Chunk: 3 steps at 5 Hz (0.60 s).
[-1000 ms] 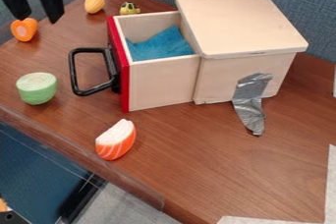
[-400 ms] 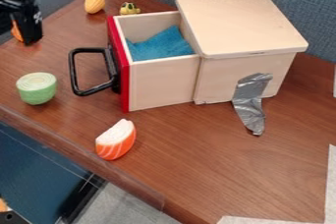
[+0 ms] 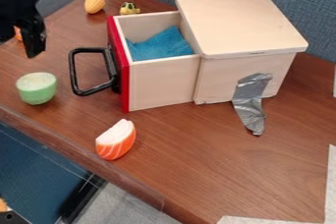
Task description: Close the drawer
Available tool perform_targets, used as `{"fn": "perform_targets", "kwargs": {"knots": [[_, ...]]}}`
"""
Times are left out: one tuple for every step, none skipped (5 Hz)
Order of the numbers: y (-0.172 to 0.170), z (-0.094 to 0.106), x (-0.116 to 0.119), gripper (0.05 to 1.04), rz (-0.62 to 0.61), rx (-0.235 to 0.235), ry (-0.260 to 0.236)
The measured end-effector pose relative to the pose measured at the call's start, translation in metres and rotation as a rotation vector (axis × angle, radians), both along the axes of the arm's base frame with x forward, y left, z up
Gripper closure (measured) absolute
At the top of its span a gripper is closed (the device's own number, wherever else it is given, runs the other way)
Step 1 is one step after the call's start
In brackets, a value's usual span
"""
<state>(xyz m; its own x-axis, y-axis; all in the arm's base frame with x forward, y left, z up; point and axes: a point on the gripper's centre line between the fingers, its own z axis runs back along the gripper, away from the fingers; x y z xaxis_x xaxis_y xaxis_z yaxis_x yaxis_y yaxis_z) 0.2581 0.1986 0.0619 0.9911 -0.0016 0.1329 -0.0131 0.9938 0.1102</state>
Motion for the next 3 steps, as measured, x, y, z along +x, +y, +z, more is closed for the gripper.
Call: {"fn": "perform_targets", "kwargs": {"knots": [[0.0, -0.011, 0.005, 0.083, -0.001, 0.015, 0.003], [0.0, -0.02, 0.004, 0.083, 0.007, 0.014, 0.029], [-0.002, -0.022, 0.005, 0.083, 0.007, 0.007, 0.036]]}}
